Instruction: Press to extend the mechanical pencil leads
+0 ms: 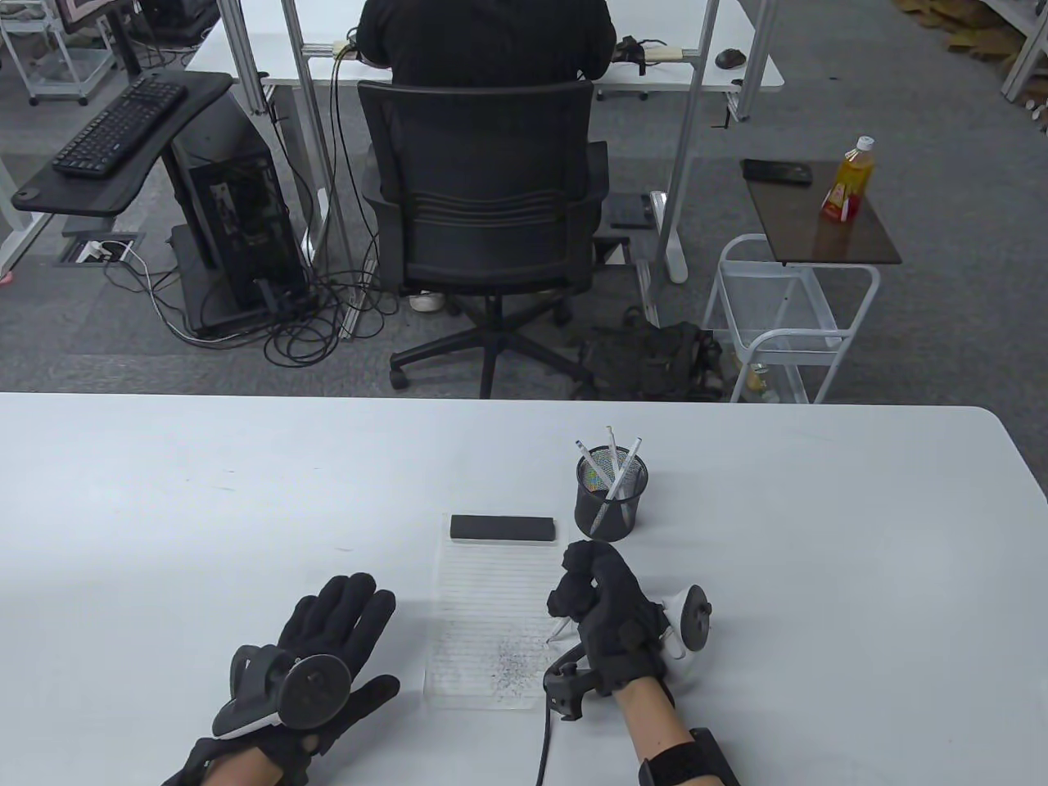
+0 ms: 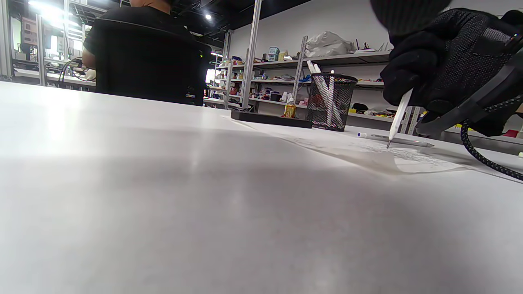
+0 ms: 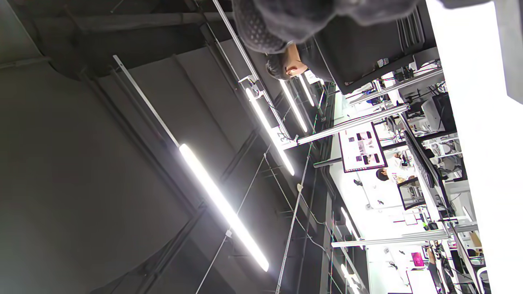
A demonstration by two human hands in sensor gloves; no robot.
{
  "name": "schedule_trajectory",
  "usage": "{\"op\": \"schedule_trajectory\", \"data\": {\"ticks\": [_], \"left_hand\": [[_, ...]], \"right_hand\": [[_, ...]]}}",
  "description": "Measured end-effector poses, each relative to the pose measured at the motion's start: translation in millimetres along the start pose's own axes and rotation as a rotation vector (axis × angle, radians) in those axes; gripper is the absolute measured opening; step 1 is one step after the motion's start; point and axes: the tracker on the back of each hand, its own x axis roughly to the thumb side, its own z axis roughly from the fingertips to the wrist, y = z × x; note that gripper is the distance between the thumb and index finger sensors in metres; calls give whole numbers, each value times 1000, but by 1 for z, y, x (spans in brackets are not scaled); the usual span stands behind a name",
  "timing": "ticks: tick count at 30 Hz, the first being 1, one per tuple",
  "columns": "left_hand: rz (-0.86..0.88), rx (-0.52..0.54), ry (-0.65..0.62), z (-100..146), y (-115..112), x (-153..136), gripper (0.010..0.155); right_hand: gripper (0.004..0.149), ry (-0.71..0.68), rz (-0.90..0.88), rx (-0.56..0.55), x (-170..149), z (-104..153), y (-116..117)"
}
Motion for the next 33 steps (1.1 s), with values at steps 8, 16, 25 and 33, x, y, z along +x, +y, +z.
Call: {"op": "schedule_trajectory", "data": {"ticks": [8, 16, 25, 33], "left_hand": [[-3, 1, 0, 0, 0, 0, 92], [-3, 1, -1, 0, 0, 0, 92], [-14, -1, -1, -1, 0, 1, 92], [-19, -4, -5, -1, 0, 2, 92]], "right_hand": [[51, 8, 15, 6, -3, 0, 2], [58, 37, -19, 90, 4, -2, 6], [51, 250, 439, 19, 45, -14, 6], [50, 461, 664, 17, 52, -19, 6]]}}
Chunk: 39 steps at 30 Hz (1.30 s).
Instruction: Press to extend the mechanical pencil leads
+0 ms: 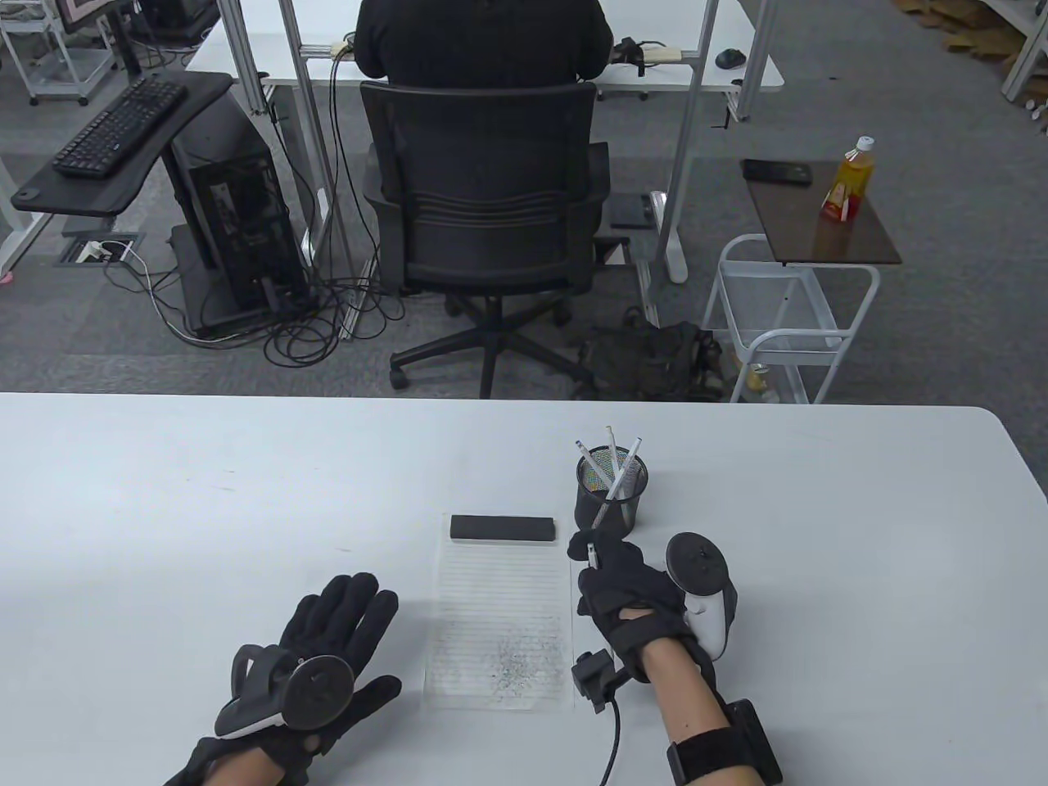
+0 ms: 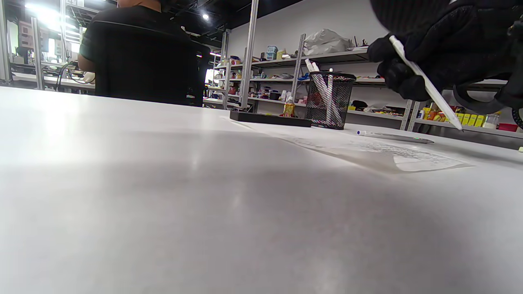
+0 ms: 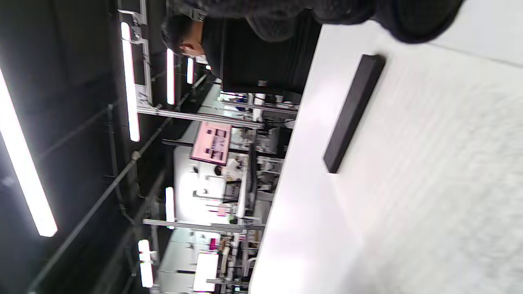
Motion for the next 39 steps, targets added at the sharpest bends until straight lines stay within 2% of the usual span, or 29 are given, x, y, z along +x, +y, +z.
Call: {"op": "schedule_trajectory", "data": {"ticks": [9, 19, 24, 29, 34, 39], "left_hand": [[1, 1, -6, 0, 0, 1, 91], [2, -4, -10, 0, -1, 2, 91], [1, -8, -11, -1, -1, 2, 91], [2, -6, -10, 0, -1, 2, 91], [1, -8, -8, 0, -1, 2, 91], [0, -9, -7, -1, 0, 3, 91]], "right_hand": [[49, 121, 318, -111, 8, -11, 3], [54, 276, 861, -132, 7, -24, 17], [56, 306, 1048, -132, 3, -29, 27], [55, 322, 1138, -121, -3, -33, 37], [55, 277, 1204, -144, -4, -34, 46], [52, 272, 1227, -138, -5, -35, 51]]}}
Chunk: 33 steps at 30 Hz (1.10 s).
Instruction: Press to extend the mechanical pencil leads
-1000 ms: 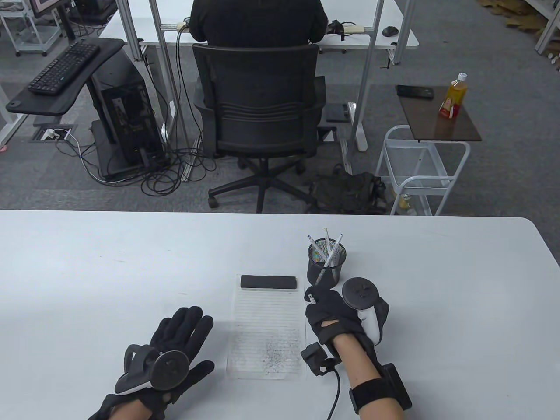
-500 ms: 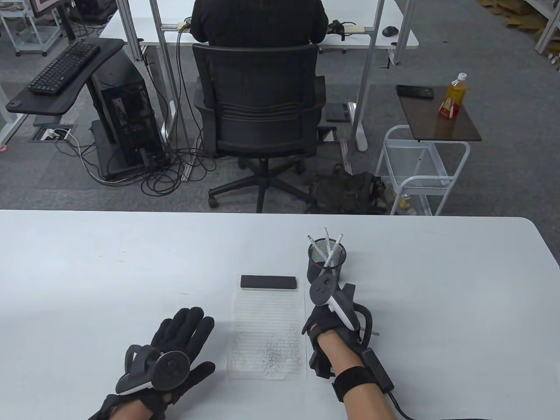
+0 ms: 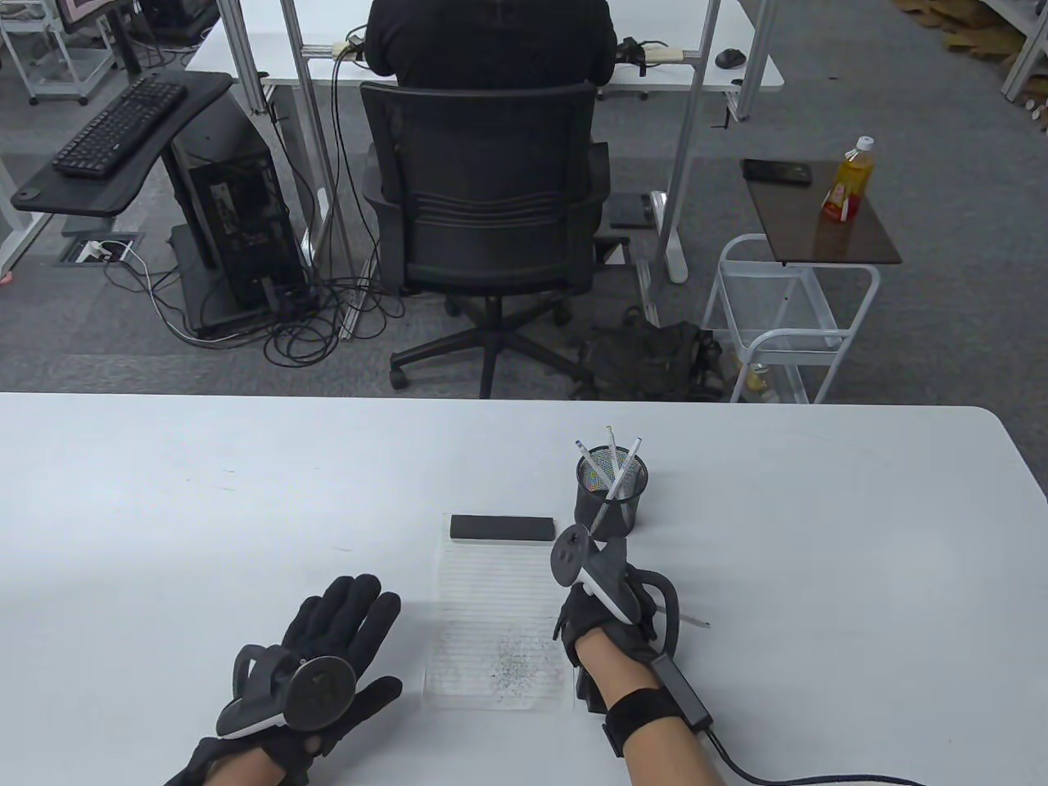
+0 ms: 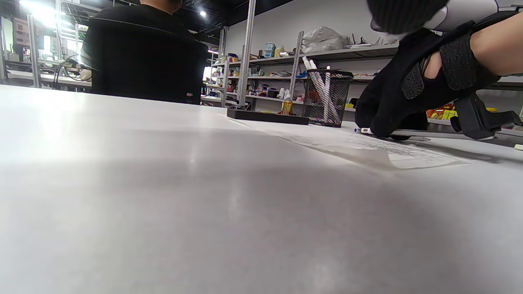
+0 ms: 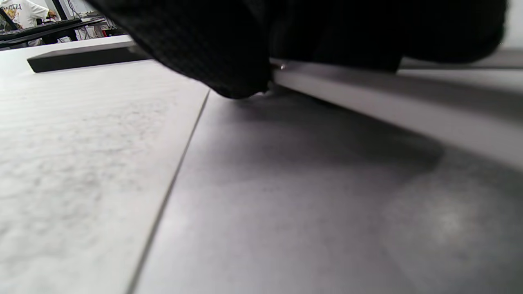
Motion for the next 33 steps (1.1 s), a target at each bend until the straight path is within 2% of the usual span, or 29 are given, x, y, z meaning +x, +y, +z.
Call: {"op": "schedule_trajectory", "data": {"ticks": [19, 22, 26, 29, 33], "left_hand": [[-1, -7, 1, 0, 0, 0, 91], [-1, -6, 2, 0, 1, 0, 91], [2, -8, 9, 0, 0, -1, 91], [1, -6, 15, 0, 1, -3, 91], [-1, 1, 21, 1, 2, -4, 91]], "right_hand": [[49, -47, 48, -58, 2, 1, 2], [52, -121, 51, -130, 4, 9, -19], [51, -167, -51, -238, -4, 16, -67], [51, -96, -214, -264, -23, 2, -98], [59, 30, -346, -272, -49, -33, -120]]}}
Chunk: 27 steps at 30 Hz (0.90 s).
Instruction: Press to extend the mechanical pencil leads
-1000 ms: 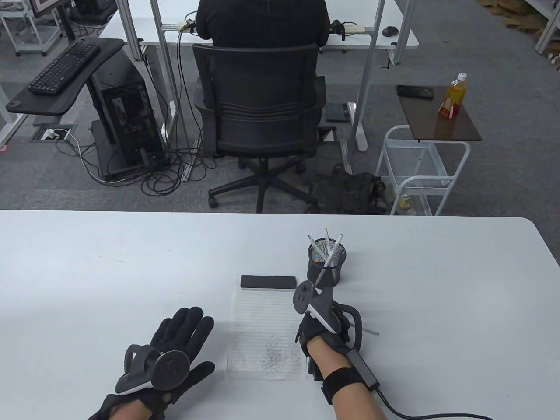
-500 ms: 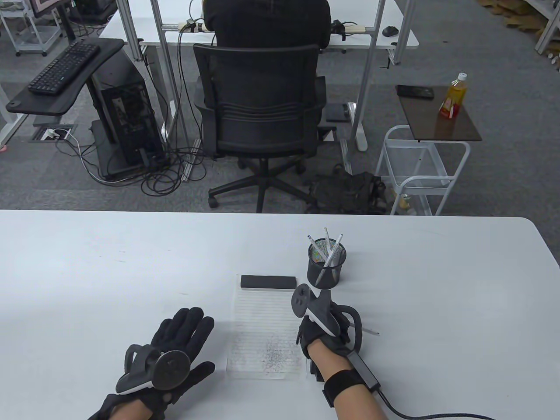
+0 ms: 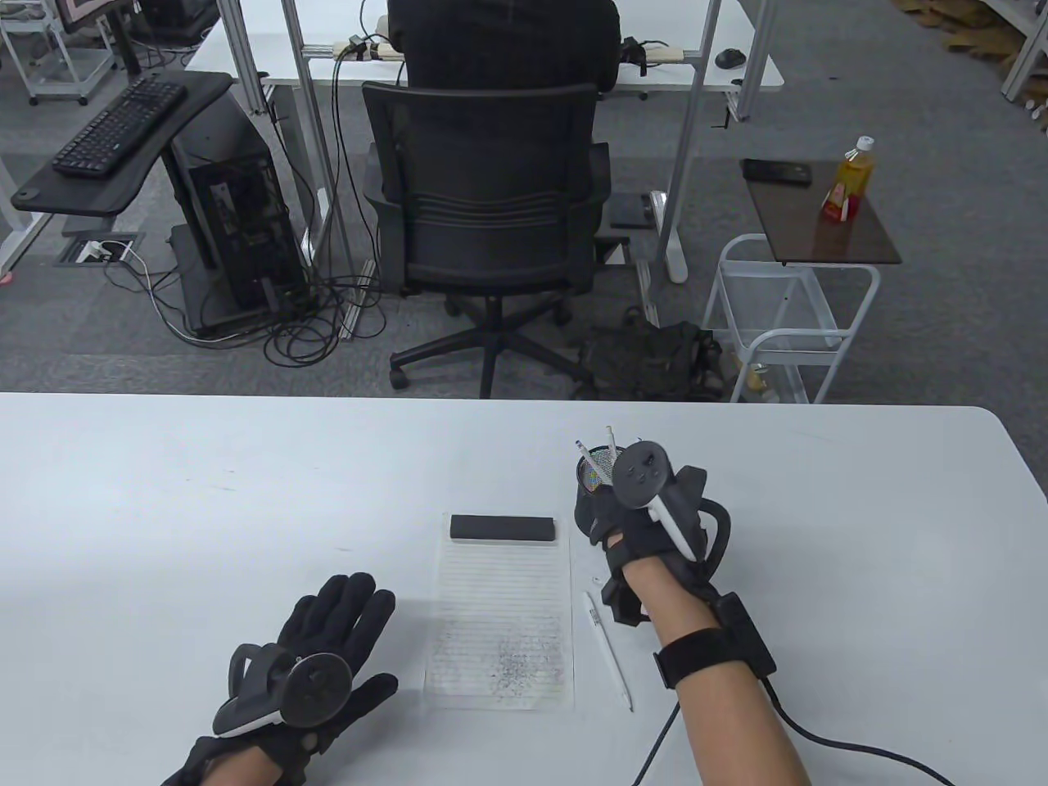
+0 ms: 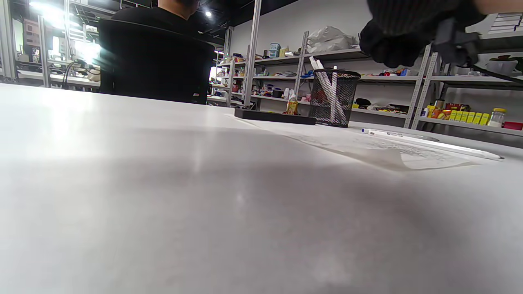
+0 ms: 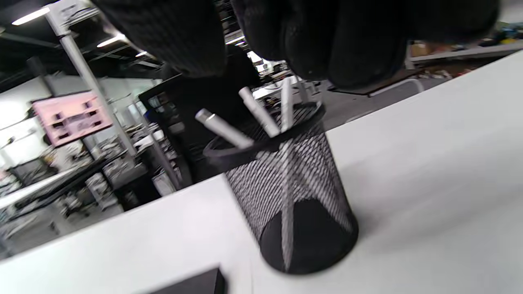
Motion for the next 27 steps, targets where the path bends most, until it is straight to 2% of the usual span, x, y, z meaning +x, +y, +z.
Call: {"op": "schedule_trajectory", "data": {"ticks": [4, 9, 12, 17, 22, 27], "left_hand": [[-6, 17, 15, 1, 4, -5, 91], [2, 20, 37, 3, 5, -10, 91], [5, 22, 45, 4, 5, -12, 91], [11, 21, 55, 4, 5, -14, 90], [15, 14, 59, 4, 5, -14, 91], [14, 11, 58, 4, 5, -14, 91]], "right_hand": [[69, 145, -158, 39, -18, -39, 4], [74, 225, -295, 59, -31, -63, 25], [72, 248, -296, 70, -36, -71, 35], [66, 305, -396, 81, -41, -77, 49], [60, 291, -375, 92, -40, -78, 60], [50, 277, -409, 81, -40, -77, 61]]}}
